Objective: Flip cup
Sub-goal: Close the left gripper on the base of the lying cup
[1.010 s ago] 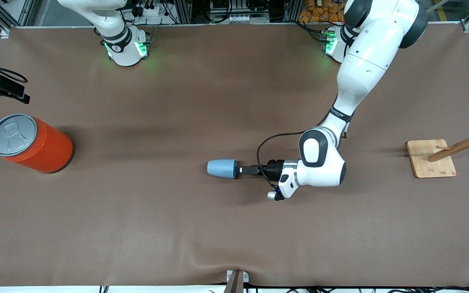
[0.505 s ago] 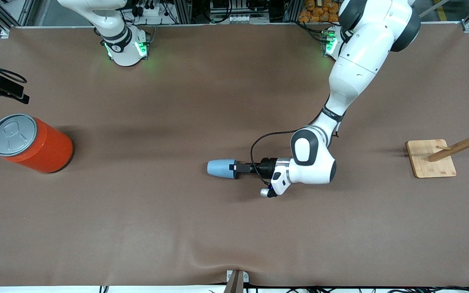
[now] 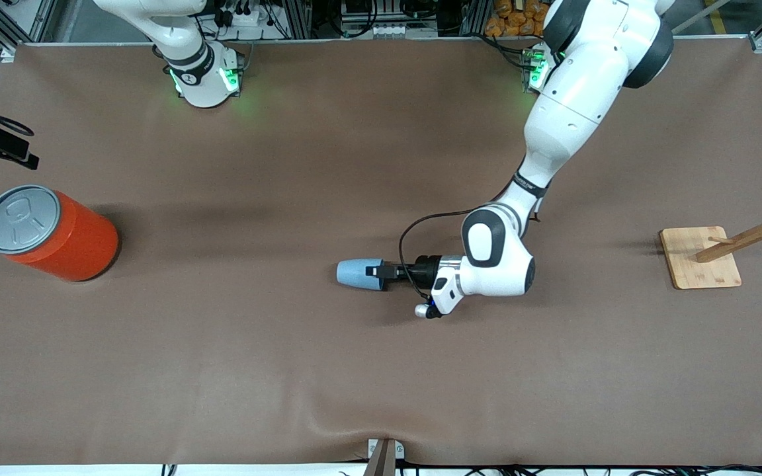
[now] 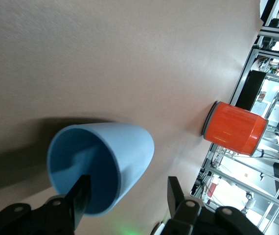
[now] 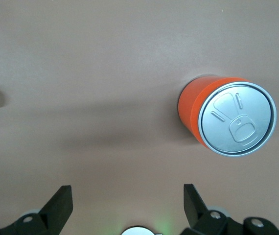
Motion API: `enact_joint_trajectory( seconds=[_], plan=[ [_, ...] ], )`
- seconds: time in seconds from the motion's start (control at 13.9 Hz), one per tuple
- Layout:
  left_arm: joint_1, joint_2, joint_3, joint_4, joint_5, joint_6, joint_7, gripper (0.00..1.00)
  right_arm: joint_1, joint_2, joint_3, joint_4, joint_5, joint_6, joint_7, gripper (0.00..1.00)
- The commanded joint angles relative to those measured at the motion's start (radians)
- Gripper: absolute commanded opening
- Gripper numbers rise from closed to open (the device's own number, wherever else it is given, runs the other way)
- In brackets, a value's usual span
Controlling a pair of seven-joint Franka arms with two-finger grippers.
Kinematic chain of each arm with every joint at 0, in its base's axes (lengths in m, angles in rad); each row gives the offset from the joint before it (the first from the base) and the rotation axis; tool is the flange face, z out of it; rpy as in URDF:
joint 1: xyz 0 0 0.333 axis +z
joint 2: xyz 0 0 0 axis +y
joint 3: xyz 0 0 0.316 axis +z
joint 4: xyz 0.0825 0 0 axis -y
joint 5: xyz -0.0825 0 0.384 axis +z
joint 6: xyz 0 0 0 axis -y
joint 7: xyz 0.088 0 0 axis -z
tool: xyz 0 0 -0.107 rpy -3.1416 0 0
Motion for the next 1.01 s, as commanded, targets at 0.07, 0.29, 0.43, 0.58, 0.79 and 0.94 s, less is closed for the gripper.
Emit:
enact_joint_trajectory(
  seconds=[0.07, 0.29, 0.43, 0.58, 0.79, 0.94],
  plan=[
    [-0.035, 0.043, 0.004, 0.04, -0.07, 0.038, 0.043, 0.29, -0.018, 0.007, 0.007, 0.015, 0.021, -0.009, 0.002, 1.0],
    [-0.032, 0.031, 0.006, 0.038, -0.078, 0.038, 0.034, 0.0, -0.016, 0.007, 0.009, 0.015, 0.019, -0.008, 0.002, 1.0],
    [-0.035, -0.008, 0.027, 0.038, -0.062, 0.038, -0.03, 0.0, -0.016, 0.007, 0.009, 0.015, 0.019, -0.008, 0.002, 1.0],
    [-0.035, -0.067, 0.064, 0.037, 0.02, 0.035, -0.127, 0.0, -0.016, 0.007, 0.009, 0.015, 0.019, -0.008, 0.001, 1.0],
    [0.002, -0.181, 0.084, 0.029, 0.227, 0.031, -0.308, 0.0, -0.018, 0.007, 0.009, 0.015, 0.019, -0.008, 0.0, 1.0],
    [0.045, -0.265, 0.101, 0.014, 0.463, -0.014, -0.446, 0.0, -0.016, 0.007, 0.007, 0.015, 0.019, -0.008, 0.0, 1.0]
  ],
)
